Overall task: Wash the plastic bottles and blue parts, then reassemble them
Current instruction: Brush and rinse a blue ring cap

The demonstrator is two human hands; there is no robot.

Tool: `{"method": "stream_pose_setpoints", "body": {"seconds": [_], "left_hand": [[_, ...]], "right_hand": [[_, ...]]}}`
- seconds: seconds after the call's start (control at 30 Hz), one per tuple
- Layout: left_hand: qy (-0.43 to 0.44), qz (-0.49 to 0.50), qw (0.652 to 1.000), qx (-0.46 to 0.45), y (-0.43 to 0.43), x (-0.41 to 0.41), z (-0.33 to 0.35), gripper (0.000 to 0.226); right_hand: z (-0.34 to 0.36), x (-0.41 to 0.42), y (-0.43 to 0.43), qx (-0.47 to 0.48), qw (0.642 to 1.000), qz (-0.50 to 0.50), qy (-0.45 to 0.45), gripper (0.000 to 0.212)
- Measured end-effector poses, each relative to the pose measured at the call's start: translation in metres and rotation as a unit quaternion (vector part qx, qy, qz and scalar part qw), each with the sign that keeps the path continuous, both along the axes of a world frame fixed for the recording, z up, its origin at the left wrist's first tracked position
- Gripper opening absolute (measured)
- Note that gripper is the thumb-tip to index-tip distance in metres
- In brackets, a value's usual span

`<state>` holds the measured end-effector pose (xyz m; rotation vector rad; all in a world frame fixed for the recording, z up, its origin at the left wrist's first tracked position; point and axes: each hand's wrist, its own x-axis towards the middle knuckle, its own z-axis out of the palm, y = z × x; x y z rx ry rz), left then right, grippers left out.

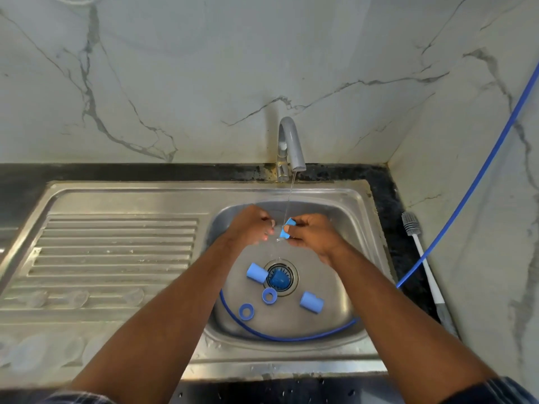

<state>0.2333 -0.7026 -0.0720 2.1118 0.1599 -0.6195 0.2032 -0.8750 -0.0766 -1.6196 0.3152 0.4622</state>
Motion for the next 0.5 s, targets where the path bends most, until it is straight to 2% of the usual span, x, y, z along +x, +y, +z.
{"method": "stream_pose_setpoints", "body": {"seconds": [0.1,0.23,0.37,0.5], "left_hand": [[0.000,-0.025,1.000,-0.016,-0.001,-0.011,0.009,0.020],[-0.016,-0.041,0.999,-0.027,-0.006,-0.020,0.020,0.025],[-0.030,-0.027,0.998,-0.041,-0.006,-0.026,0.027,0.025],[-0.026,0.009,0.998,-0.062,0.006,-0.033,0.030,0.021]], "right_hand": [[0.011,0.000,-0.004,-0.059,0.997,0.046,0.003,0.029],[0.028,-0.002,-0.005,-0.072,0.994,0.078,-0.014,0.029],[0.038,-0.006,-0.004,-0.058,0.997,0.054,-0.004,0.031],[0.039,-0.015,-0.001,-0.030,0.998,-0.005,-0.063,0.027]]}}
